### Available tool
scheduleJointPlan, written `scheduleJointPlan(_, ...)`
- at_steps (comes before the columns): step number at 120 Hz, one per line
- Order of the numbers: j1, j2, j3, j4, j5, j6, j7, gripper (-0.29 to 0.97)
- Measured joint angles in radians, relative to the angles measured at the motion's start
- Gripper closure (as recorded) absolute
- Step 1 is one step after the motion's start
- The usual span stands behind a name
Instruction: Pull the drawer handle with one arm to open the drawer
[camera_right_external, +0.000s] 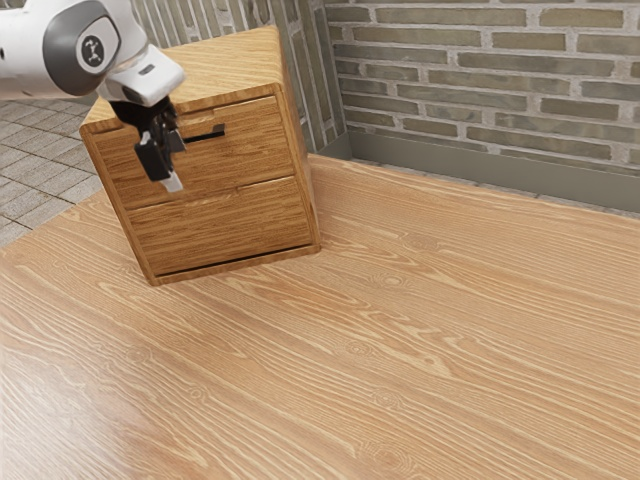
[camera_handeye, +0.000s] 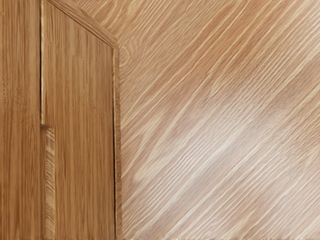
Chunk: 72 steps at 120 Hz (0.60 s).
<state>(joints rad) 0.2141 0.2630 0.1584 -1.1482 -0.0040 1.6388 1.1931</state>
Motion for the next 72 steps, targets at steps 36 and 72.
scheduleJointPlan(36, 0.012, 0.011, 0.0, 0.021, 0.032, 0.095, 0.061, 0.0)
scheduleJointPlan(72, 0.032, 0.044, 0.0, 0.036, 0.04, 0.181, 0.096, 0.0)
